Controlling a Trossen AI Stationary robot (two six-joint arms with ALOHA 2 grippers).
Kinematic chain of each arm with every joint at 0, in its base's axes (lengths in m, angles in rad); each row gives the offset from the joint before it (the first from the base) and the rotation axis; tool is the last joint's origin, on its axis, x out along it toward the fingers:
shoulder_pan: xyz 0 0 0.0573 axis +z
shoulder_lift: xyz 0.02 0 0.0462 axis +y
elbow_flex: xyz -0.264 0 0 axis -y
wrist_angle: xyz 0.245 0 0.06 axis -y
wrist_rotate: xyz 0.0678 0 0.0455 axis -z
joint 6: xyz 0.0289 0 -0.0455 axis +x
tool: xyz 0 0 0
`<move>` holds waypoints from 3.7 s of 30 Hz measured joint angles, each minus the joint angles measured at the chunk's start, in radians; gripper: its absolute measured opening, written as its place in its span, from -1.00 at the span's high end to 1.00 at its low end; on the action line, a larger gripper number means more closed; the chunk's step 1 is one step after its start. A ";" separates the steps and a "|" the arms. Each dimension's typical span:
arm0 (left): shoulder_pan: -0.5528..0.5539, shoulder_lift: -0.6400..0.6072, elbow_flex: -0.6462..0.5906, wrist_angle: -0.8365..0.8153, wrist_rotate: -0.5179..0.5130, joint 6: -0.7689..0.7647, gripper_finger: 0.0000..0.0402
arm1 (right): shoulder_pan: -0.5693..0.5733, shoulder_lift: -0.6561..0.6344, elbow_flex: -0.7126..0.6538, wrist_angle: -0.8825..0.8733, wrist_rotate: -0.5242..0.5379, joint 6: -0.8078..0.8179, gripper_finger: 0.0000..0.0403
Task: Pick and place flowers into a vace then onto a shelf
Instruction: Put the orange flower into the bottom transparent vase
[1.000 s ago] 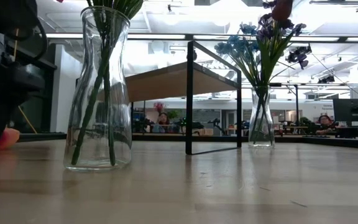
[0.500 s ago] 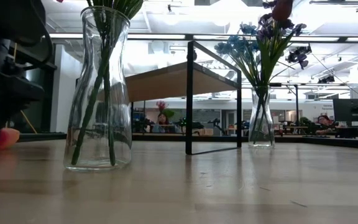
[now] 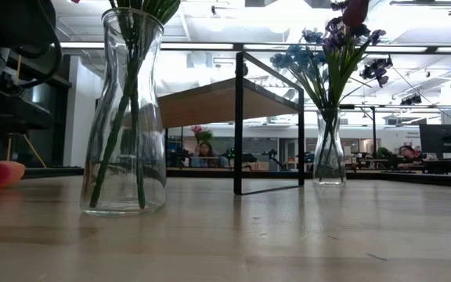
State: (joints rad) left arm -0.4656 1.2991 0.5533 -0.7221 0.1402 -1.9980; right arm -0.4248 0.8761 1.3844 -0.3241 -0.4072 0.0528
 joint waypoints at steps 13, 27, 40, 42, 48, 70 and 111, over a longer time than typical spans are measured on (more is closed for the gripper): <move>0.000 -0.001 0.002 -0.011 -0.026 -0.108 0.83 | 0.000 0.000 0.000 0.000 0.000 0.000 0.45; -0.001 -0.002 0.004 -0.012 -0.141 -0.207 0.86 | 0.000 0.000 0.000 0.000 -0.001 -0.001 0.45; 0.001 -0.021 0.243 -0.481 -0.256 -0.261 0.85 | 0.000 0.000 0.000 0.000 -0.001 0.002 0.45; 0.001 -0.021 0.305 -0.580 -0.277 -0.265 0.85 | 0.000 0.000 0.000 0.000 -0.005 0.002 0.45; 0.001 -0.022 0.492 -0.859 -0.388 -0.321 0.85 | 0.000 0.000 0.000 0.000 -0.029 0.002 0.45; 0.007 -0.084 0.556 -0.852 -0.617 -0.257 0.85 | 0.000 -0.001 0.000 0.000 -0.075 0.036 0.45; 0.007 -0.374 0.815 -0.806 -1.422 0.284 0.85 | 0.000 0.000 0.000 0.000 -0.075 0.061 0.45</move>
State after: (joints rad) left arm -0.4583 0.9253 1.3679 -1.5285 -1.2820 -1.7142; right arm -0.4245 0.8757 1.3846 -0.3244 -0.4823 0.1139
